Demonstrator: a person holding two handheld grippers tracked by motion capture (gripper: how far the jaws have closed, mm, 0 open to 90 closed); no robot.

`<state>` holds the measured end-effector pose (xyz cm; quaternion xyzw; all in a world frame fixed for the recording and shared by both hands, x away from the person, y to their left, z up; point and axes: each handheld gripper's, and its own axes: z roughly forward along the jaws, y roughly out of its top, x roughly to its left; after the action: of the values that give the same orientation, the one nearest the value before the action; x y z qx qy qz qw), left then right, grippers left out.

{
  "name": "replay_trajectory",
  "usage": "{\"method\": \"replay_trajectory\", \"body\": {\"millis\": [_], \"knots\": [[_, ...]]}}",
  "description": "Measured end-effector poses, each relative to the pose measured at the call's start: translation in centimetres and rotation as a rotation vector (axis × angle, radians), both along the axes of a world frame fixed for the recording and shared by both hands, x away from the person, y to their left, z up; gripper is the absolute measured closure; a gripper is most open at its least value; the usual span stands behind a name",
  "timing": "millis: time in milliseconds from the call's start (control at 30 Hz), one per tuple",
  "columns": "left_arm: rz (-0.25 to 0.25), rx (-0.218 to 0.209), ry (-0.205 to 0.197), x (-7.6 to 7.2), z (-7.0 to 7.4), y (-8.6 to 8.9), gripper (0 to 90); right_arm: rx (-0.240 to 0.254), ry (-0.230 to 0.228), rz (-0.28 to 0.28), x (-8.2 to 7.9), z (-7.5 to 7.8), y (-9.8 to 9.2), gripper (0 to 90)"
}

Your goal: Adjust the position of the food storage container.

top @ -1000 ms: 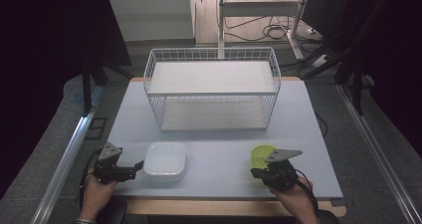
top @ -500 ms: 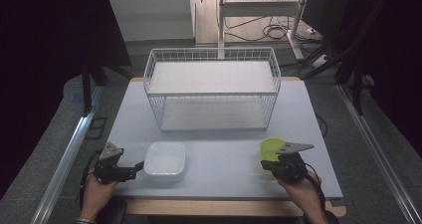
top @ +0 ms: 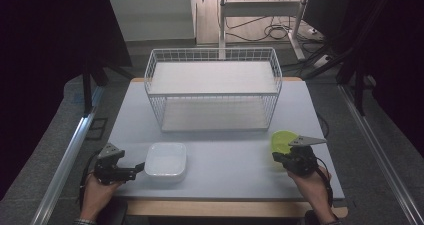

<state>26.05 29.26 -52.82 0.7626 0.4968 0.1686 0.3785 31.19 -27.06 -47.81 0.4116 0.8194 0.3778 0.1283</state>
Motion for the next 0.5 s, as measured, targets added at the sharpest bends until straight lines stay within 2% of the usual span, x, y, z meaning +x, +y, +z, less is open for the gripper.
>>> {"method": "replay_trajectory", "body": {"millis": [233, 333, 500], "knots": [[-0.002, 0.009, -0.002, 0.0, 0.1, -0.1, 7.3, -0.001, -0.005, -0.043, 0.6, 0.0, -1.0, 89.6], [-0.001, 0.013, -0.001, 0.0, 0.1, -0.1, 8.6, 0.002, -0.010, -0.078, 1.0, 0.0, -1.8, 89.6], [-0.003, 0.033, 0.001, -0.1, 0.2, -0.4, 14.2, 0.007, -0.022, -0.074, 0.7, 0.2, -1.6, 89.6]]}}
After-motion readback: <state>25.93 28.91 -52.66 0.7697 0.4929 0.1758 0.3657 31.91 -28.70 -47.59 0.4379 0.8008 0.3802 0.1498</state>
